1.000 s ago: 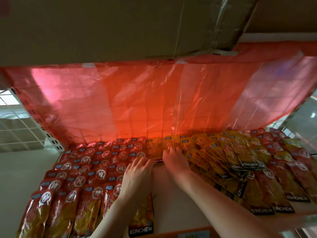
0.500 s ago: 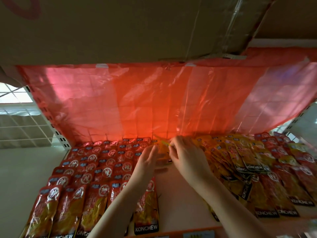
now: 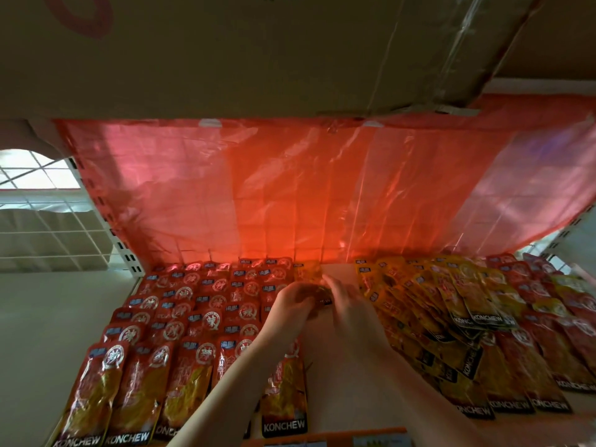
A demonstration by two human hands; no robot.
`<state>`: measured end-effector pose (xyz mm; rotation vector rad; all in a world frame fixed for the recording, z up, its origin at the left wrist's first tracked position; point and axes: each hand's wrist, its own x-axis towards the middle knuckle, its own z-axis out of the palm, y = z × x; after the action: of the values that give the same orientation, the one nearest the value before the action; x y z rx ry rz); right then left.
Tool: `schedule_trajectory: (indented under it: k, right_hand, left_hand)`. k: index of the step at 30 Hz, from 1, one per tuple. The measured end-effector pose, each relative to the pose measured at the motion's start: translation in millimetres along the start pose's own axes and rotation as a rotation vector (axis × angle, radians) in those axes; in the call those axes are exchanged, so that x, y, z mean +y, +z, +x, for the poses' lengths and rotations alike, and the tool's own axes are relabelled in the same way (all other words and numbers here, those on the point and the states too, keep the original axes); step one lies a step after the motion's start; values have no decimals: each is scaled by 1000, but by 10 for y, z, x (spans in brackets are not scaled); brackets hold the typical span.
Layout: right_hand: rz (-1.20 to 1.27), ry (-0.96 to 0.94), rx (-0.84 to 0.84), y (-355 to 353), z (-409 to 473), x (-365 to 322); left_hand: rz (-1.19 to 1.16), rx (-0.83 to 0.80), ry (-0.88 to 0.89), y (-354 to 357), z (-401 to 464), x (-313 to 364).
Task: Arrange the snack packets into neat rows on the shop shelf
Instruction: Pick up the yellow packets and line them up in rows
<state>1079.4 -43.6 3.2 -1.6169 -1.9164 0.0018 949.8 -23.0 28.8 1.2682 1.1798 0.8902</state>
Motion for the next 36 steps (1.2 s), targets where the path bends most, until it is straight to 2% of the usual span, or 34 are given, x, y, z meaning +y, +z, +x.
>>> schedule_trajectory:
  k: [2, 6, 10, 18, 20, 24, 27, 30, 36]
  right_hand:
    - [-33, -60, 43, 13, -20, -8]
    - [-99, -92, -16, 188, -53, 33]
    - [-62, -109, -137, 284, -123, 70]
    - [-79, -188, -249, 266, -102, 118]
    - [0, -141, -217, 237, -72, 100]
    - [164, 111, -112, 206, 108, 33]
    - [36, 259, -235, 279, 259, 29]
    - [-96, 291, -383, 334, 319, -2]
    - [-113, 259, -363, 368, 295, -70]
  left_hand:
    - [137, 23, 79, -69, 4, -21]
    - [340, 77, 194, -215, -29, -43]
    - [347, 83, 208, -337, -83, -55]
    - [376, 103, 264, -398, -147, -89]
    - [376, 115, 286, -407, -153, -103]
    - [361, 137, 288, -431, -158, -119]
    - [357, 136, 284, -443, -173, -120]
    - [359, 132, 293, -447, -193, -103]
    - [356, 127, 307, -449, -210, -98]
